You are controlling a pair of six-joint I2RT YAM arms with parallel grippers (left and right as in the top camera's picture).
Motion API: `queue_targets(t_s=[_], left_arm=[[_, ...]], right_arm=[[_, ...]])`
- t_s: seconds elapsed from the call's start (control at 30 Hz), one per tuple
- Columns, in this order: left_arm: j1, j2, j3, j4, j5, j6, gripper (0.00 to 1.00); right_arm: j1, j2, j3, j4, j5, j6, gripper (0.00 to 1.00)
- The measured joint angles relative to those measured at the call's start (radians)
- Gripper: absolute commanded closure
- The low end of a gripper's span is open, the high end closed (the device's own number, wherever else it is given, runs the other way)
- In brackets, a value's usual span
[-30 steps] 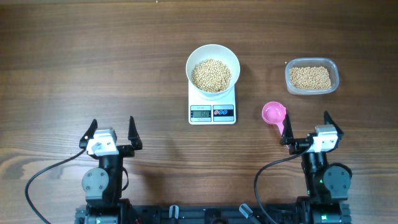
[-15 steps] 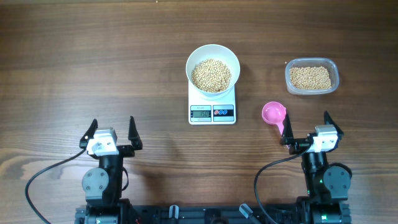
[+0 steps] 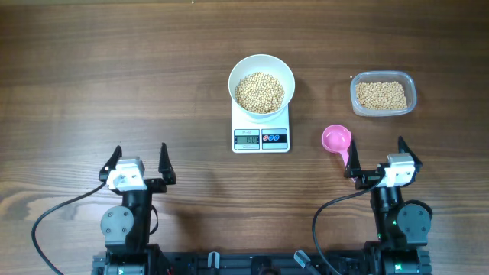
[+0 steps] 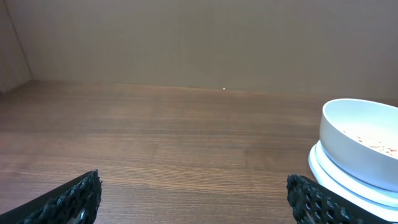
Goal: Scoop item into bowl and weigh 150g on scale
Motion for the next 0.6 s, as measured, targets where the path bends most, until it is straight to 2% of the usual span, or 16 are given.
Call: queue_targets(t_s=[0.6], left_arm=[[-0.006,0.000,0.000,0.000,0.017,-0.005,0.00]], right_arm=[[0.000,0.000,0.000,0.000,0.000,0.000,0.00]])
